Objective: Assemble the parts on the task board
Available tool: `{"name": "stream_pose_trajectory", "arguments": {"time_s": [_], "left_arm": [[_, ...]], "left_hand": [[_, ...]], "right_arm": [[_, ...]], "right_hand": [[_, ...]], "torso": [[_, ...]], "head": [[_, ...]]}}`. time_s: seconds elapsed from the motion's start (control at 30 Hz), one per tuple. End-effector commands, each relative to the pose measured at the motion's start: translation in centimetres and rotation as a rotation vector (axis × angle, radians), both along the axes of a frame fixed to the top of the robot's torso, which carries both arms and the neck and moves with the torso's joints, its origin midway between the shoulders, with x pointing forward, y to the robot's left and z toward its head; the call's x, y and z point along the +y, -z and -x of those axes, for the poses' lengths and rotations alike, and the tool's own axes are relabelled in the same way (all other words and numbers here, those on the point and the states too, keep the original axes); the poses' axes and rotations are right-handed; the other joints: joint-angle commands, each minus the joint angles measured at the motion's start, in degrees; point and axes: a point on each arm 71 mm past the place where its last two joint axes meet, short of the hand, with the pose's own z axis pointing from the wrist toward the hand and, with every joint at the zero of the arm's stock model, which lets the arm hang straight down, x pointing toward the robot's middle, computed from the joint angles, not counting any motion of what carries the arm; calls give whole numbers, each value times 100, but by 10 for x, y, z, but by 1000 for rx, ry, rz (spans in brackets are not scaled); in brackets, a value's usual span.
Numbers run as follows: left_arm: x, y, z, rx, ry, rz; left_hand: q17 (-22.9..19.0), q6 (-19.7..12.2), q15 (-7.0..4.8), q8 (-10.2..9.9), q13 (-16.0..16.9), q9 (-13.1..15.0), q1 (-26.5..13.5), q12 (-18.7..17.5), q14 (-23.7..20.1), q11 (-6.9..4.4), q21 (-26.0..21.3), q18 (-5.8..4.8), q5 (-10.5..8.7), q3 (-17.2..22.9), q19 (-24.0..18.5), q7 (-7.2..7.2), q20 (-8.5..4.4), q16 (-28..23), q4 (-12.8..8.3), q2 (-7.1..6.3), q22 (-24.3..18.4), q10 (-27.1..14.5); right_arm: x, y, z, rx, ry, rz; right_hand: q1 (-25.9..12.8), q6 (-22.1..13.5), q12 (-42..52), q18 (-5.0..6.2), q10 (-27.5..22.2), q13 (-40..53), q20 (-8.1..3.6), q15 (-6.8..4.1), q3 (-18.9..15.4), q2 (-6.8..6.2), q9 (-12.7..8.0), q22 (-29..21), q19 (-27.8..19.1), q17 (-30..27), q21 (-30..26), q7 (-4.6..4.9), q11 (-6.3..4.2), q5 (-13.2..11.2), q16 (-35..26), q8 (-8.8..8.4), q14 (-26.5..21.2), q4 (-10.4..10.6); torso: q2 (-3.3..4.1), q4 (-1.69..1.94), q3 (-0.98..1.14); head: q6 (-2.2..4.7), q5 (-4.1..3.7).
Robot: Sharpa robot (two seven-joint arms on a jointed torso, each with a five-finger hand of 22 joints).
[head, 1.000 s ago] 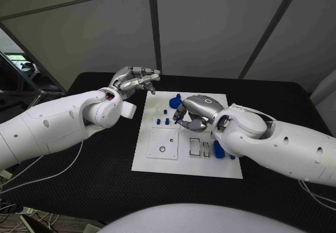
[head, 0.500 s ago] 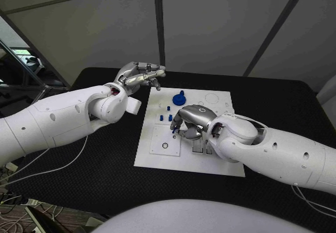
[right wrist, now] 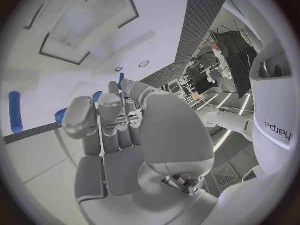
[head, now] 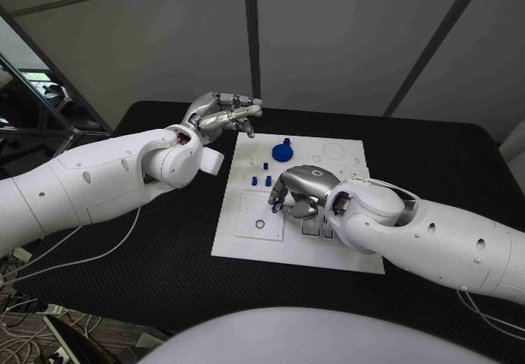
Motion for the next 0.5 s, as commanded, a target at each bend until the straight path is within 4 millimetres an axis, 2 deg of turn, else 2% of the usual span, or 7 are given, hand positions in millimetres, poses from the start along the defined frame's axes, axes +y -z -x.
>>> {"name": "stream_pose_trajectory", "arguments": {"time_s": [0.03,0.5], "left_arm": [[-1,-2,0,-3,7,8],[-2,-1,0,-1,11,9]], "left_hand": [[-9,-45,19,-37,-7,-5,-31,20,-13,2,-25,-110,0,-30,4,-13,21,-32,-4,19,-5,-25],[-13,-52,20,-36,-7,-5,-21,25,-18,5,-31,-110,1,-37,2,-10,23,-33,-8,24,-9,-39]], "right_arm": [[0,1,0,-4,-3,31],[1,3,0,-15,0,62]], "right_hand": [[5,8,-25,-58,81,11,21,-4,3,-44,5,5,-2,0,38,32,-43,22,20,-3,106,-24],[-15,12,-30,-59,84,16,25,-2,-12,-49,8,14,-5,6,46,32,-43,19,28,-4,103,-20]], "torso": [[-3,5,0],[0,3,-3]], "head": [[-22,-2],[-34,7]]}}
